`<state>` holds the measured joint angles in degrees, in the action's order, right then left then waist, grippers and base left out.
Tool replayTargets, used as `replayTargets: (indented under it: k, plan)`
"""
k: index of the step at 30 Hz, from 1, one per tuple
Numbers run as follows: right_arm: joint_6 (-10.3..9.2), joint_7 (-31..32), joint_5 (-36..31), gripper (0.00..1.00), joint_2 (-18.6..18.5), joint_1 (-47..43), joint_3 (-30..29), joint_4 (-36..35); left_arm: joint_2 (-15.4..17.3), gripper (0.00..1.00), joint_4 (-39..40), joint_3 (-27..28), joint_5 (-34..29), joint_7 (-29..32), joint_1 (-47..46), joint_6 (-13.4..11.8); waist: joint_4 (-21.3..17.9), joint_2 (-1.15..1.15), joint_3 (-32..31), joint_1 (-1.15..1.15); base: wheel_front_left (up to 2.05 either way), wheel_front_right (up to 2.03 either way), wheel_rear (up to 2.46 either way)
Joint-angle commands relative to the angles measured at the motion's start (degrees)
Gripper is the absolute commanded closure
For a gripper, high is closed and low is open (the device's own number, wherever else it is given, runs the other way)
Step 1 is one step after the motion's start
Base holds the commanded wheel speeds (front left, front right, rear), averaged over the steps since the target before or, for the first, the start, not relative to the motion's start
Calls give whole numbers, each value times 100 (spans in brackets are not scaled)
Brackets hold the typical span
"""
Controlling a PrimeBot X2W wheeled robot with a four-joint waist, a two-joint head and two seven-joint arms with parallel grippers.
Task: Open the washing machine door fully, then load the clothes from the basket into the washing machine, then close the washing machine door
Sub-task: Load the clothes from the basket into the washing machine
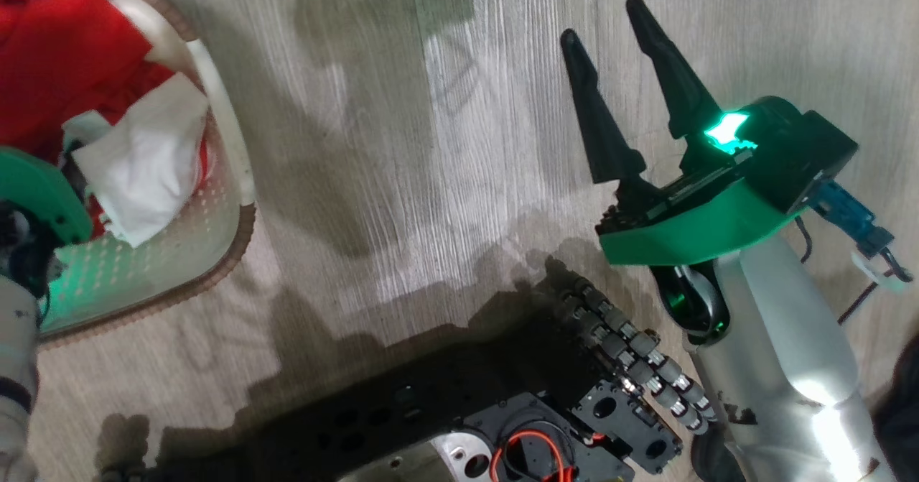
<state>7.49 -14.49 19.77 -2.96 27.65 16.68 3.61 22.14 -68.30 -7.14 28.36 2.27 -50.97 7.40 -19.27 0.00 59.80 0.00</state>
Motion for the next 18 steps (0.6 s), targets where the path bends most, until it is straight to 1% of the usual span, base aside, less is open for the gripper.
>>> replayTargets:
  k: [1,4,5,7,9,13,18]
  plan:
    - [0,-45,71,0,8,-232,107,-107,246,0,-77,98,40,85,178,-7,-54,0,60,0,0,0,0]
    - [0,-48,79,0,8,-258,102,-106,275,0,-178,39,37,189,87,-4,-51,0,79,0,0,0,0]
    - [0,-49,84,0,8,-272,96,-114,278,15,-213,13,32,249,64,-3,-48,0,81,0,0,0,0]
    - [0,-49,99,0,8,-296,91,-131,303,100,-250,-22,15,251,8,-3,-46,0,81,0,0,0,0]
    - [0,-50,114,0,8,-308,98,-139,312,100,-285,-79,-14,284,-25,-2,-48,0,72,0,0,0,0]
    - [0,-50,184,0,8,-281,123,-154,393,100,-328,-117,-45,128,-61,-52,-64,0,33,0,0,0,0]
    - [0,-51,192,0,8,-270,32,-132,409,100,-247,-244,-188,-486,-13,-162,74,0,-209,0,0,0,0]
